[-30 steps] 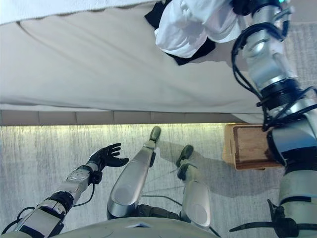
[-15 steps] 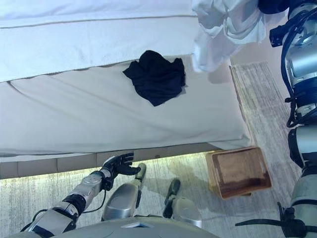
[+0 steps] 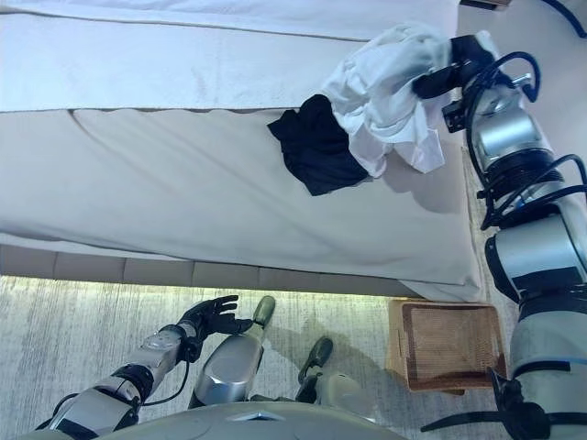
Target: Pick up the clothes from the bed and place them into the basket
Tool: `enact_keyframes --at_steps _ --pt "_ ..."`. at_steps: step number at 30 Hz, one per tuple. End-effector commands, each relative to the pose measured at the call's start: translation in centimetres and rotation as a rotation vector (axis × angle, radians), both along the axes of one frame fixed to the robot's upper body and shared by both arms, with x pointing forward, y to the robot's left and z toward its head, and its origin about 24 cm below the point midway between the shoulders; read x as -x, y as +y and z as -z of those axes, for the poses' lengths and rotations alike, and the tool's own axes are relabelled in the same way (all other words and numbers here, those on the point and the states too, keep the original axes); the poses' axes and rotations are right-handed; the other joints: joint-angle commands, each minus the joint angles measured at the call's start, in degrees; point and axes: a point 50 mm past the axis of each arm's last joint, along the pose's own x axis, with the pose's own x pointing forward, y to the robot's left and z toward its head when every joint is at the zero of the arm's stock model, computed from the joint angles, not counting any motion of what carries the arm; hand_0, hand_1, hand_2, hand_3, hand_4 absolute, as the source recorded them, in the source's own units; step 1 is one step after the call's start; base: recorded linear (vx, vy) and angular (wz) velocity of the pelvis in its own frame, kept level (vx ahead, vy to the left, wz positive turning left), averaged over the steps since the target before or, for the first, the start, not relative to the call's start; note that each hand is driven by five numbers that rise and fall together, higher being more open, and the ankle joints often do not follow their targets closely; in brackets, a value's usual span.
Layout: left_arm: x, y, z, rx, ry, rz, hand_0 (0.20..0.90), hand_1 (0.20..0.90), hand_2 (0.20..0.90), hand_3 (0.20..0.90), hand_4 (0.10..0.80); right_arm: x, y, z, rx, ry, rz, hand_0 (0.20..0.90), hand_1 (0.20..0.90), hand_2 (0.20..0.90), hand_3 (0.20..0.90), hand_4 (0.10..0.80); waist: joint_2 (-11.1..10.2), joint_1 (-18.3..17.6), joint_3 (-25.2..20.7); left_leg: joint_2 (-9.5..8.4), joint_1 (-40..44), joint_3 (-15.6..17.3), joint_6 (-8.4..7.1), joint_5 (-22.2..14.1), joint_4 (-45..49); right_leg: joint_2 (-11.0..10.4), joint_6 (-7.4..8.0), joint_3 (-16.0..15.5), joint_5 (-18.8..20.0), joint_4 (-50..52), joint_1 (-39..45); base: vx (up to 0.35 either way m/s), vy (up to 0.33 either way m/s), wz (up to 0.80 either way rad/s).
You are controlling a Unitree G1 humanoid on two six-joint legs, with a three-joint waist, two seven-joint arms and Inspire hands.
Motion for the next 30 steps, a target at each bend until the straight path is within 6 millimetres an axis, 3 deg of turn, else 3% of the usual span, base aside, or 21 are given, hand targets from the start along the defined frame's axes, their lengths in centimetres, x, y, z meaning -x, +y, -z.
enact_keyframes --at_steps 1,2,6,12,17,23,26,30 --pt "2.8 2.2 0.8 -0.076 0.090 0.014 0.900 0.900 0.900 0.900 0.800 0.5 0.0 -5.2 0.160 -0.095 -0.021 0.571 0.571 0.571 0.516 0.416 -1.14 1.40 -4.11 -0.32 0.61 0.92 2.52 -5.16 -1.13 -2.83 0.92 0.17 -0.55 8.68 -4.68 -0.035 0.035 0.09" --pt "2.5 2.1 0.7 -0.073 0.080 0.010 0.900 0.900 0.900 0.900 0.800 0.4 -0.6 -3.5 0.190 0.038 -0.019 0.900 0.900 0.900 0.900 0.800 -0.91 1.56 -3.59 -0.47 0.38 0.73 2.60 -4.91 -1.28 -3.11 1.02 -0.07 -0.25 9.07 -5.02 -0.030 0.039 0.10" --pt "2.2 2.3 0.5 -0.077 0.072 0.002 0.900 0.900 0.900 0.900 0.800 0.3 -0.6 -1.5 0.147 0.155 -0.059 0.900 0.900 0.900 0.900 0.800 -0.31 1.49 -2.62 -0.32 0.57 0.68 2.57 -4.46 -1.91 -3.50 1.13 -0.32 -0.04 9.44 -5.39 0.008 0.032 0.09" --pt "1.5 2.5 -0.1 -0.078 0.038 0.004 0.900 0.900 0.900 0.900 0.800 0.4 -0.7 -0.8 0.123 0.277 -0.145 0.900 0.900 0.900 0.900 0.800 -0.21 1.85 -1.24 -0.19 -0.09 0.84 2.38 -4.26 -2.12 -3.44 1.14 -0.37 -0.30 9.13 -6.20 -0.020 0.001 -0.04" --pt "1.6 2.0 0.0 -0.051 0.020 0.019 0.900 0.900 0.900 0.900 0.800 0.5 -1.0 -1.1 0.088 0.230 -0.153 0.900 0.900 0.900 0.900 0.800 0.03 1.77 -0.69 -0.21 0.23 0.73 2.32 -4.44 -1.86 -3.71 1.24 -0.30 -0.18 9.99 -6.49 0.027 0.020 0.00" --pt "1.3 1.2 -0.1 -0.033 -0.001 0.042 0.900 0.900 0.900 0.900 0.800 0.4 -0.7 -3.1 0.111 0.079 -0.108 0.900 0.900 0.900 0.900 0.800 0.48 1.66 0.59 -0.42 -0.36 0.56 2.38 -4.46 -1.68 -4.23 1.43 0.07 0.49 11.19 -7.83 0.009 0.038 0.00" --pt "0.9 0.9 -0.2 -0.029 -0.014 0.044 0.900 0.900 0.900 0.900 0.800 0.3 0.1 -4.2 0.150 -0.004 -0.107 0.900 0.900 0.900 0.900 0.800 0.76 1.45 1.56 -0.57 -1.16 0.65 2.49 -4.54 -1.24 -4.59 1.54 0.43 0.86 12.31 -9.10 -0.012 0.047 -0.01" --pt "0.1 0.6 -0.5 -0.024 -0.038 0.040 0.900 0.900 0.900 0.900 0.800 0.0 1.7 -4.1 0.225 -0.015 -0.122 0.900 0.900 0.900 0.900 0.800 1.39 1.41 3.06 -1.02 -2.66 0.48 2.82 -4.37 -0.60 -5.00 1.53 0.69 1.00 13.86 -10.93 -0.028 0.047 0.00"
